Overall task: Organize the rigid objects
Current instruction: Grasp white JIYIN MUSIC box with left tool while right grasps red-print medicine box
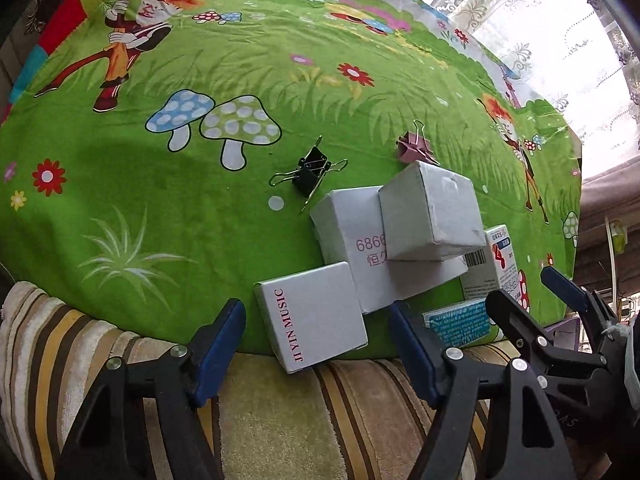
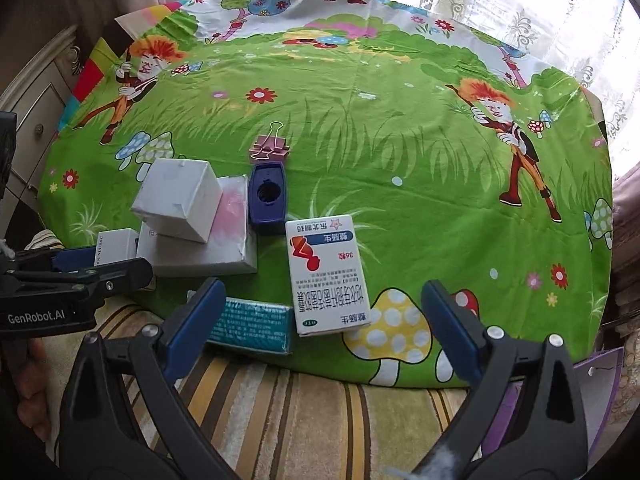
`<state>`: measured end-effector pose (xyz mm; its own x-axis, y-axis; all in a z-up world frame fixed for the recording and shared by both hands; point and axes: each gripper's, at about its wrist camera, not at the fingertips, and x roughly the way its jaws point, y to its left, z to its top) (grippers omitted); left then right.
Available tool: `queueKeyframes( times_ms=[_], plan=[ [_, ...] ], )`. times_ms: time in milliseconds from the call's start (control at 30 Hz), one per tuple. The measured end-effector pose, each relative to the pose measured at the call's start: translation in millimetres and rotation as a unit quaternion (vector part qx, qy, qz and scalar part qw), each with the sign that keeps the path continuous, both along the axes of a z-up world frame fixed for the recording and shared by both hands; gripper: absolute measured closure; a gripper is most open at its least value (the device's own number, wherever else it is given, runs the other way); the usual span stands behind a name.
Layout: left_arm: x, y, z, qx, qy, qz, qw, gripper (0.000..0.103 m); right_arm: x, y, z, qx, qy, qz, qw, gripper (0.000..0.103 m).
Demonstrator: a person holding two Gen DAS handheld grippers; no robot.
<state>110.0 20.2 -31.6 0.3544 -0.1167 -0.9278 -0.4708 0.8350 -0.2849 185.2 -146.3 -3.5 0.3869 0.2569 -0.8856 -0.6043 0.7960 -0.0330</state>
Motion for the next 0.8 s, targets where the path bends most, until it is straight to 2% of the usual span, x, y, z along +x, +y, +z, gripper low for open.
queueKeyframes(
  times_ms=[167, 300, 400, 433, 467, 600, 800],
  plan=[
    [-2.7, -0.6, -4.6, 0.008, 0.002, 0.003, 1.0000, 0.050, 5.6, 9.3, -8.3, -0.021, -0.002, 0.009, 1.000, 0.006],
    [-6.7, -1.0, -3.3, 0.010, -0.008, 0.005, 0.9999, 0.051, 11.5, 13.0, -22.6, -0.042, 0.017, 0.007, 0.999, 0.017],
    [-10.1, -1.2, -1.4, 0.013, -0.014, 0.008, 0.9998, 0.053, 13.3, 12.1, -27.8, -0.041, 0.028, 0.007, 0.999, 0.034],
    [-11.4, -1.1, -0.8, 0.014, -0.017, 0.010, 0.9997, 0.054, 13.7, 10.9, -28.6, -0.038, 0.031, 0.005, 0.999, 0.049],
    [-12.6, -0.9, 0.1, 0.015, -0.019, 0.012, 0.9996, 0.054, 14.4, 9.1, -29.1, -0.035, 0.034, 0.002, 0.999, 0.058],
    [-16.5, -0.4, 4.4, 0.019, -0.031, 0.018, 0.9992, 0.056, 16.0, -1.0, -27.9, -0.006, 0.041, -0.011, 0.999, 0.058],
    [-26.4, -1.7, 17.8, 0.036, -0.061, 0.031, 0.9970, 0.060, 5.7, -18.9, -11.9, 0.032, 0.011, -0.029, 0.999, 0.058]
  ],
)
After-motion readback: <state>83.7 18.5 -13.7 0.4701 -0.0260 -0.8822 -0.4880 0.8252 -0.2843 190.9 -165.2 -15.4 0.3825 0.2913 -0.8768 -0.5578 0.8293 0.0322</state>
